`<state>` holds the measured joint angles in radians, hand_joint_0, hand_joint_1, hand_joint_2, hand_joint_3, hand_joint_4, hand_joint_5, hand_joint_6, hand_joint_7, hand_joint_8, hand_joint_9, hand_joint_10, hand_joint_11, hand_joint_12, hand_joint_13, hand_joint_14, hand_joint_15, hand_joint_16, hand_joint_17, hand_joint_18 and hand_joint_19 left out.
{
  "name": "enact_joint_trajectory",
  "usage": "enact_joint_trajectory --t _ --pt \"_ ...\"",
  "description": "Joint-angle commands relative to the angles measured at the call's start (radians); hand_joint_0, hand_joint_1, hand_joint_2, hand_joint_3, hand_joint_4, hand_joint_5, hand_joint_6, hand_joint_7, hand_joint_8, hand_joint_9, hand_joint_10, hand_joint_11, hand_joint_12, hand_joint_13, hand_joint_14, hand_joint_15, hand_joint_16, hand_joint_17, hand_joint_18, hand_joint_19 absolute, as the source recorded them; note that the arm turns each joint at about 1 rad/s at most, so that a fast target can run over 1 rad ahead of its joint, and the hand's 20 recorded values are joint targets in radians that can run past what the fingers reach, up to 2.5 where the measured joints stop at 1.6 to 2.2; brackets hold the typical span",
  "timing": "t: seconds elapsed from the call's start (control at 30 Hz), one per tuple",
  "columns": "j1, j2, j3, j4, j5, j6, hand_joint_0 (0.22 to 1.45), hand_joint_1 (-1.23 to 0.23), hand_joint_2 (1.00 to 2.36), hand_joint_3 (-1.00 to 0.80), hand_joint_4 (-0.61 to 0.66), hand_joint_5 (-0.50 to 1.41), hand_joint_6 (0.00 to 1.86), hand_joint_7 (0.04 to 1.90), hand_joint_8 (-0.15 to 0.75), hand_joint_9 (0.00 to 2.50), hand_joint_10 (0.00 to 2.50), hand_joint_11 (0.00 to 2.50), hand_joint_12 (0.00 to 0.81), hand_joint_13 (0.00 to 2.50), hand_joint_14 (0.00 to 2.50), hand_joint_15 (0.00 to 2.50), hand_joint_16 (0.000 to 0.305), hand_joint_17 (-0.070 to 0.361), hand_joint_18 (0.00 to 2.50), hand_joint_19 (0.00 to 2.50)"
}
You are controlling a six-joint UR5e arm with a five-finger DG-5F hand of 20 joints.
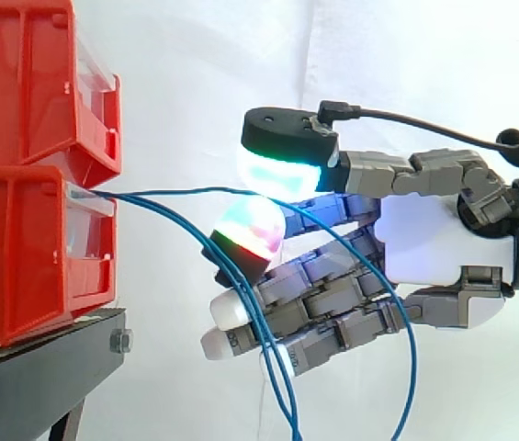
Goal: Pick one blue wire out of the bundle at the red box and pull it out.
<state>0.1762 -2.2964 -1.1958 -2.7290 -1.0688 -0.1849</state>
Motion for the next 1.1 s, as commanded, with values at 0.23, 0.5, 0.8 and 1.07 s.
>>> enact_joint_trajectory --t 0.23,0.5,0.8,1.07 --pt "0.000 0.000 -0.001 -0.002 0.001 0.005 0.57 -0.73 1.02 -0.13 0.28 -0.16 0.86 1.09 0.405 0.81 0.01 0.49 0.475 0.53 0.01 0.18 0.064 0.144 0.70 0.37" --pt "0.000 0.003 0.001 -0.014 0.001 0.001 0.59 -0.73 1.02 -0.01 0.21 -0.15 0.89 1.12 0.431 0.88 0.01 0.53 0.498 0.58 0.01 0.19 0.068 0.153 0.77 0.34" --pt "-0.001 0.089 -0.004 -0.213 0.001 -0.045 0.59 -0.71 1.01 0.03 0.18 -0.15 0.91 1.12 0.449 0.92 0.01 0.54 0.518 0.61 0.01 0.19 0.072 0.161 0.81 0.33" --pt "0.022 0.258 -0.225 -0.143 0.127 -0.085 0.60 -0.71 1.01 0.04 0.17 -0.15 0.91 1.13 0.453 0.92 0.01 0.55 0.525 0.61 0.01 0.19 0.073 0.165 0.82 0.32"
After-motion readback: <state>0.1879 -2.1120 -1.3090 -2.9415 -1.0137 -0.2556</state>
